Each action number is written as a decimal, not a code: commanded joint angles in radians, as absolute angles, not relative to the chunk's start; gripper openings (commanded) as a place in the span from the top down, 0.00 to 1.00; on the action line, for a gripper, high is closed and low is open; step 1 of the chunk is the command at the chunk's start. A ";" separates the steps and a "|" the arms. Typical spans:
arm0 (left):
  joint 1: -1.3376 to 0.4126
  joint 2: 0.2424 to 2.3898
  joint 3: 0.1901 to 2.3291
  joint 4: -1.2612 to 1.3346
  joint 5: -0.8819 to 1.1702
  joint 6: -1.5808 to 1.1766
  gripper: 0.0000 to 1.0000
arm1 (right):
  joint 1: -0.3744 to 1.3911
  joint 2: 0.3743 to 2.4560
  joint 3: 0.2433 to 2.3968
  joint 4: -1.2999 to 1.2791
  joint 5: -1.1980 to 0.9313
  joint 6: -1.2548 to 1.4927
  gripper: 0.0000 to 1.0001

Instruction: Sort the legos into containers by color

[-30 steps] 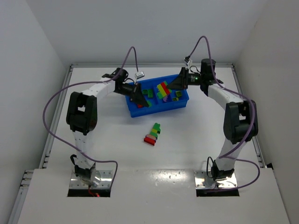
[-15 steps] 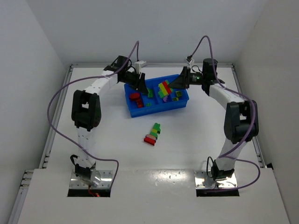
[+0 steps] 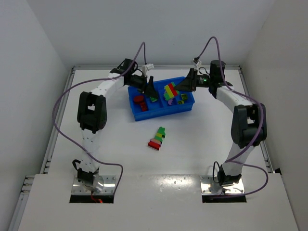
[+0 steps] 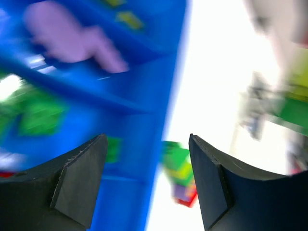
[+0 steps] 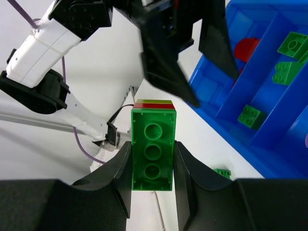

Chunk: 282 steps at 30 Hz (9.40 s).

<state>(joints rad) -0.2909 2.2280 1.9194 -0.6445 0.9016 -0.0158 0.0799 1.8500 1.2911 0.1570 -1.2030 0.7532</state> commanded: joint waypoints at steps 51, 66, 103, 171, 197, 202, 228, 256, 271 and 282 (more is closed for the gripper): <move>-0.359 2.160 1.973 -0.626 1.508 -0.020 0.66 | 0.143 1.899 1.365 0.259 -1.198 0.782 1.00; -0.339 2.114 1.798 -0.626 1.468 -0.009 0.94 | 0.094 1.890 1.384 0.268 -1.189 0.782 1.00; -0.293 2.166 1.918 -0.548 0.872 -0.057 0.32 | 0.055 1.853 1.347 0.230 -1.189 0.755 1.00; -0.374 2.128 1.549 1.206 1.331 -1.430 0.39 | 0.123 1.853 1.378 0.258 -1.226 0.775 1.00; -0.374 2.066 1.666 0.258 1.215 -0.689 1.00 | 0.114 1.842 1.371 0.258 -1.226 0.775 1.00; -0.374 2.017 1.591 0.212 1.206 -0.637 1.00 | 0.075 1.864 1.417 0.258 -1.204 0.775 1.00; -0.416 1.993 1.694 -0.133 0.933 -0.342 1.00 | -0.118 1.770 1.416 -0.050 -1.068 0.451 1.00; -0.200 1.692 1.621 -0.376 0.466 -0.290 1.00 | 0.344 2.103 1.722 -0.284 -0.540 0.322 1.00; -0.170 1.756 1.631 -0.407 0.641 -0.259 1.00 | 0.385 2.192 1.784 -0.262 -0.549 0.331 0.26; -0.170 1.785 1.612 -0.407 0.882 -0.223 1.00 | 0.224 2.105 1.721 -0.075 -1.161 0.353 0.20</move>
<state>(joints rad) -0.1795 1.7752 1.6058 -0.4252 0.7498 -0.2440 0.2737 2.1868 1.7203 -0.2020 -0.9092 0.3279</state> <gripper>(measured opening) 0.400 0.800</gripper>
